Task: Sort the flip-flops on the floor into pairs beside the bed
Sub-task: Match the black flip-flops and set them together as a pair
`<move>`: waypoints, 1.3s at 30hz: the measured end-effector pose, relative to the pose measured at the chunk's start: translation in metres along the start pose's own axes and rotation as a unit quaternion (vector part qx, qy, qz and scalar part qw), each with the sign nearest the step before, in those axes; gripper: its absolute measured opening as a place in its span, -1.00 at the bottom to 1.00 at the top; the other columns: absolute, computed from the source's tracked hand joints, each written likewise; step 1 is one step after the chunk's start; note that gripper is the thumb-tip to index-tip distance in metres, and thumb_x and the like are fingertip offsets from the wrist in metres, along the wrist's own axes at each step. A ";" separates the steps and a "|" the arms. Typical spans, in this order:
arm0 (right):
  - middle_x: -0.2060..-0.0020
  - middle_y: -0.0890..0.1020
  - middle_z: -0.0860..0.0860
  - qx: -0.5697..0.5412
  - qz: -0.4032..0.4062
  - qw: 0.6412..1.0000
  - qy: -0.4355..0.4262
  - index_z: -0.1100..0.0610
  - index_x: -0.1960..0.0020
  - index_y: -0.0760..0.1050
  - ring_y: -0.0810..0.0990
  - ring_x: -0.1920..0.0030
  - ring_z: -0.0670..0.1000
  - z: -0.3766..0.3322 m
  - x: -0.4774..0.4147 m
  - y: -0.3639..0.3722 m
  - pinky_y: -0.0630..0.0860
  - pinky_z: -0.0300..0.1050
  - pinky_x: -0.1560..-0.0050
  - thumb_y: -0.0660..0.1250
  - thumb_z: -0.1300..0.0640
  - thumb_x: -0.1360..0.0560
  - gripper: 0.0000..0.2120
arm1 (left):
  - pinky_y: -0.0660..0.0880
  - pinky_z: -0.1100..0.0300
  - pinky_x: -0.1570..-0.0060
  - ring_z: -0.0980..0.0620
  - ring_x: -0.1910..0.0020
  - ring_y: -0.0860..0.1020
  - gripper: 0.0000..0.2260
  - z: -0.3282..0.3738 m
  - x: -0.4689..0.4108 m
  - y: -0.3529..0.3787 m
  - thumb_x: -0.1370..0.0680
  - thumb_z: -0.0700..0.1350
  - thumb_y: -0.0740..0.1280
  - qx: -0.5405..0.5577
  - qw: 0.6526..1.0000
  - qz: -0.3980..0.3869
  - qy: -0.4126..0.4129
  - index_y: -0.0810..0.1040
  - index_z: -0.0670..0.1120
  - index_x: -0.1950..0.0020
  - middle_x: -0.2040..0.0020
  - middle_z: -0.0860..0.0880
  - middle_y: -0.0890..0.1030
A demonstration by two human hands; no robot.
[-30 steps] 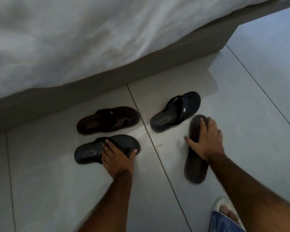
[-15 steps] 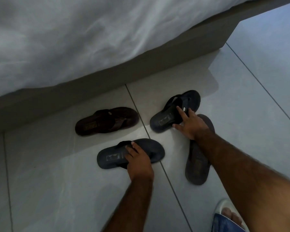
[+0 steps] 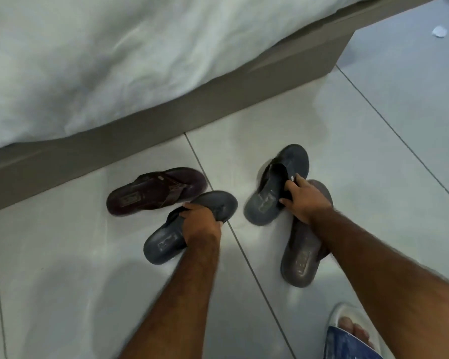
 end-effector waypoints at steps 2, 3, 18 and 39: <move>-0.59 0.15 0.21 0.015 -0.001 1.000 -0.017 0.11 -0.43 0.35 0.30 -0.51 0.28 0.006 0.004 0.003 0.29 0.12 -0.48 0.32 -0.07 -0.56 -0.50 | 0.46 -0.13 -0.30 -0.28 -0.52 0.31 0.08 0.010 -0.006 -0.006 -0.48 0.20 0.46 0.023 1.000 0.001 -0.005 -0.14 -0.44 -0.55 -0.51 -0.40 0.29; -0.59 0.16 0.20 0.020 0.001 1.000 -0.024 0.11 -0.43 0.35 0.29 -0.52 0.27 0.007 0.006 0.005 0.29 0.12 -0.49 0.33 -0.06 -0.56 -0.49 | 0.47 -0.13 -0.30 -0.28 -0.51 0.32 0.09 0.017 -0.009 -0.010 -0.47 0.20 0.47 0.038 0.999 0.000 -0.004 -0.13 -0.43 -0.56 -0.50 -0.39 0.31; -0.59 0.17 0.22 0.034 0.011 0.999 -0.032 -0.20 -0.61 -0.08 0.27 -0.54 0.24 -0.007 0.006 0.013 0.33 0.11 -0.49 0.35 -0.05 -0.55 -0.19 | 0.47 0.03 -0.31 -0.21 -0.37 0.51 -0.20 0.130 -0.033 -0.042 -0.55 -0.22 0.38 0.175 0.969 0.066 0.160 -0.06 -0.31 -0.62 -0.39 -0.30 0.49; -0.65 -0.02 -0.06 0.187 -0.020 0.967 -0.172 -0.07 -0.64 -0.05 -0.09 -0.64 0.04 -0.083 -0.099 -0.054 0.09 0.21 -0.57 0.12 0.06 -0.60 -0.34 | 0.40 0.04 -0.39 -0.11 -0.43 0.41 -0.34 0.082 0.033 0.068 -0.63 0.24 0.11 0.092 0.940 0.189 0.269 0.37 -0.27 -0.50 -0.46 -0.18 0.43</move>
Point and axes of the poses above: each hand's wrist, its own x-axis away from the middle knuckle, its own y-axis out of the palm, z = x × y, the point moved 1 cm from there along -x, towards the middle knuckle
